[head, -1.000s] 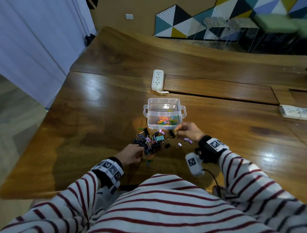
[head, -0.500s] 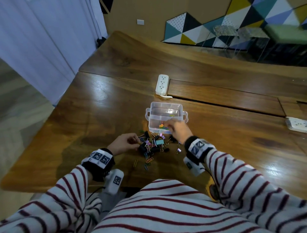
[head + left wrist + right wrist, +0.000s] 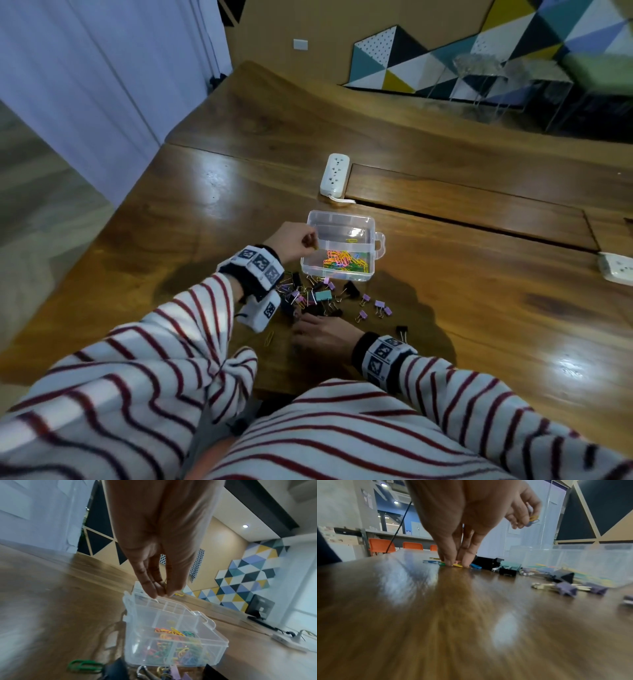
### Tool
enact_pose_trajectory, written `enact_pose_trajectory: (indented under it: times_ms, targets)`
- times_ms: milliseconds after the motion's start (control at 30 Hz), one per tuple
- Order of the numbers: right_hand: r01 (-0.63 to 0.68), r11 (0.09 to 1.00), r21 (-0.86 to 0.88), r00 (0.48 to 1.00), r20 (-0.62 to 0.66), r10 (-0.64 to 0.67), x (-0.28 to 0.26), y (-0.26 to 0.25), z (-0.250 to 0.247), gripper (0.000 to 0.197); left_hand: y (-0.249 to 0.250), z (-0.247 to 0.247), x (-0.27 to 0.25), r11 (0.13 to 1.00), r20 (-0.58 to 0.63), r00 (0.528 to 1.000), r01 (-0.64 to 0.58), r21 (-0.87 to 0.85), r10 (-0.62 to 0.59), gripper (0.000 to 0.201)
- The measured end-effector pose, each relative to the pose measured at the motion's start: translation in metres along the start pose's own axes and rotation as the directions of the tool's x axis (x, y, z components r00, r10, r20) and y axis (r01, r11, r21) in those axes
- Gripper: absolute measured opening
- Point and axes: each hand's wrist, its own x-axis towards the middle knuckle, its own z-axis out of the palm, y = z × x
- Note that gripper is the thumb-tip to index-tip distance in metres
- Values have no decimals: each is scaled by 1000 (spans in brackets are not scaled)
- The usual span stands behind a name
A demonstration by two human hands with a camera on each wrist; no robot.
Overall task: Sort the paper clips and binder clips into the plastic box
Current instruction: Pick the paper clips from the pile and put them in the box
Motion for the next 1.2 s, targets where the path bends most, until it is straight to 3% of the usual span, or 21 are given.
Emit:
enact_pose_trajectory:
  times_ms: [167, 267, 367, 467, 533, 633, 733, 833, 933, 1000, 1100, 1200]
  targets:
    - [54, 995, -78, 991, -119, -63, -9, 5, 7, 35, 21, 17, 30, 979, 84, 996, -53, 198, 37, 16]
    - [-1, 995, -99, 987, -162, -15, -10, 3, 6, 37, 27, 24, 40, 954, 94, 995, -58, 295, 31, 17]
    - [-24, 999, -42, 984, -178, 16, -14, 4, 6, 41, 27, 28, 46, 946, 103, 995, -40, 322, 7, 18]
    - [-15, 999, -40, 985, -170, 8, -23, 7, 7, 43, 22, 32, 52, 956, 231, 972, -95, 276, 30, 20]
    - [-34, 999, 12, 988, -150, 36, -27, 8, 7, 32, 19, 33, 49, 959, 281, 958, -123, 257, 48, 24]
    - [-113, 990, 88, 993, -31, 116, -33, 11, 5, 21, 14, 28, 36, 967, 215, 972, -143, 210, 97, 27]
    - [-215, 946, 242, 970, -63, 236, -39, 14, 0, 24, 7, 17, 9, 984, 113, 987, -129, 127, 115, 28]
    - [-343, 757, 556, 881, -89, 465, -49, 21, -9, 22, -7, 13, -33, 997, 36, 997, -68, 47, 66, 24]
    - [-395, 515, 761, 766, -36, 641, -63, 33, -16, 19, -23, 27, -82, 994, 106, 994, -4, 108, -8, 21]
    - [-348, 375, 859, 700, -28, 714, -70, 42, -19, 17, -30, 48, -111, 986, 214, 977, -12, 167, -24, 27]
    - [-195, 60, 979, 587, 68, 806, -74, 49, -27, 17, -32, 79, -131, 971, 317, 949, -70, 228, -6, 47]
    - [-39, -88, 995, 589, 94, 803, -74, 53, -32, 16, -29, 93, -127, 969, 279, 960, -72, 236, 4, 50]
